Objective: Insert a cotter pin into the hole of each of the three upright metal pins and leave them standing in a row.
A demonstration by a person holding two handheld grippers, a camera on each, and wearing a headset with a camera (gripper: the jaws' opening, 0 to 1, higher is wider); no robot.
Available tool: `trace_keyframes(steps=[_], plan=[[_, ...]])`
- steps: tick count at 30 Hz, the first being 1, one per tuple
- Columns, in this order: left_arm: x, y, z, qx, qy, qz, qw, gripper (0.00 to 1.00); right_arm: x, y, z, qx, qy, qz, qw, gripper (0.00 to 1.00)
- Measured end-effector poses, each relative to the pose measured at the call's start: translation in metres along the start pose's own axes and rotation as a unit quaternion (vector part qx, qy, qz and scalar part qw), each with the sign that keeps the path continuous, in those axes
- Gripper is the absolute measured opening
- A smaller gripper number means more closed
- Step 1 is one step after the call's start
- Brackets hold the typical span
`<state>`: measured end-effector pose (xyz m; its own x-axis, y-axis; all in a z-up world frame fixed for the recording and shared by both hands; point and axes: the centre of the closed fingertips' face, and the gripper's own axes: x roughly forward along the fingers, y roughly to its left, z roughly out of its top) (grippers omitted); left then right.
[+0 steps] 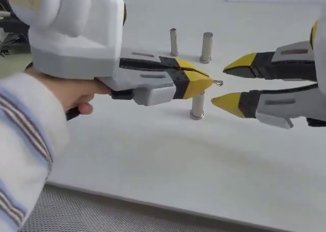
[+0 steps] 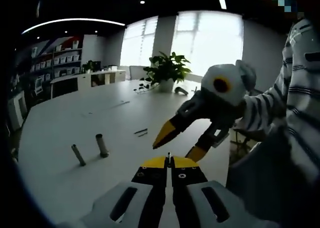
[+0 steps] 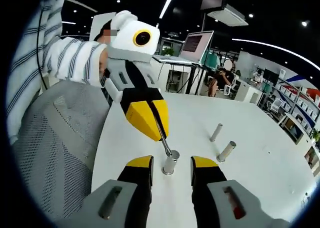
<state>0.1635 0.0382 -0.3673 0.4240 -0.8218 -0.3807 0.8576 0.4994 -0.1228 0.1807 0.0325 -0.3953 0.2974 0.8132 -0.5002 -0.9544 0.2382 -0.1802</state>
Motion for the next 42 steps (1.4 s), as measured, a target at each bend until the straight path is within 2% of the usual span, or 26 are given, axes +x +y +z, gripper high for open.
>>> trace_keyframes(steps=[2,4,9,10,16,18,21,26,32,36,42], plan=[[0.0,0.0,-0.001,0.009,0.001,-0.003,1.0,0.0,0.0,0.002,-0.001,0.014,0.0,0.009,0.9999,0.25],[0.001,-0.002,-0.001,0.032,0.004,-0.012,0.9994,0.0,-0.002,0.002,-0.004,0.025,-0.002,0.015,0.9996,0.25],[0.004,-0.004,0.002,0.056,-0.004,-0.028,0.998,0.0,-0.007,0.011,-0.007,0.055,-0.01,0.04,0.9976,0.22],[0.004,-0.007,0.003,0.068,-0.007,-0.036,0.997,0.0,-0.008,0.014,-0.008,0.058,-0.006,0.046,0.9972,0.21],[0.006,-0.012,0.001,0.09,0.002,-0.054,0.9945,0.0,-0.01,0.019,-0.007,0.083,-0.016,0.061,0.9946,0.19],[0.006,-0.016,-0.002,0.103,0.007,-0.063,0.9926,0.0,-0.009,0.022,-0.004,0.09,-0.02,0.068,0.9934,0.17],[0.006,-0.017,-0.003,0.107,0.008,-0.067,0.9919,0.0,-0.01,0.028,-0.002,0.095,-0.024,0.081,0.9918,0.13],[-0.006,-0.004,-0.018,0.118,0.011,-0.077,0.9899,0.0,-0.01,0.034,0.0,0.093,-0.026,0.091,0.9912,0.09],[-0.012,0.001,-0.023,0.124,0.009,-0.085,0.9886,0.0,-0.01,0.04,0.001,0.097,-0.029,0.102,0.9896,0.02],[-0.006,-0.017,-0.016,0.131,0.014,-0.091,0.9871,0.0,-0.01,0.044,0.003,0.097,-0.031,0.106,0.9892,0.0],[-0.002,-0.027,-0.015,0.137,0.022,-0.099,0.9853,0.0,-0.01,0.047,0.002,0.1,-0.026,0.116,0.9878,0.0]])
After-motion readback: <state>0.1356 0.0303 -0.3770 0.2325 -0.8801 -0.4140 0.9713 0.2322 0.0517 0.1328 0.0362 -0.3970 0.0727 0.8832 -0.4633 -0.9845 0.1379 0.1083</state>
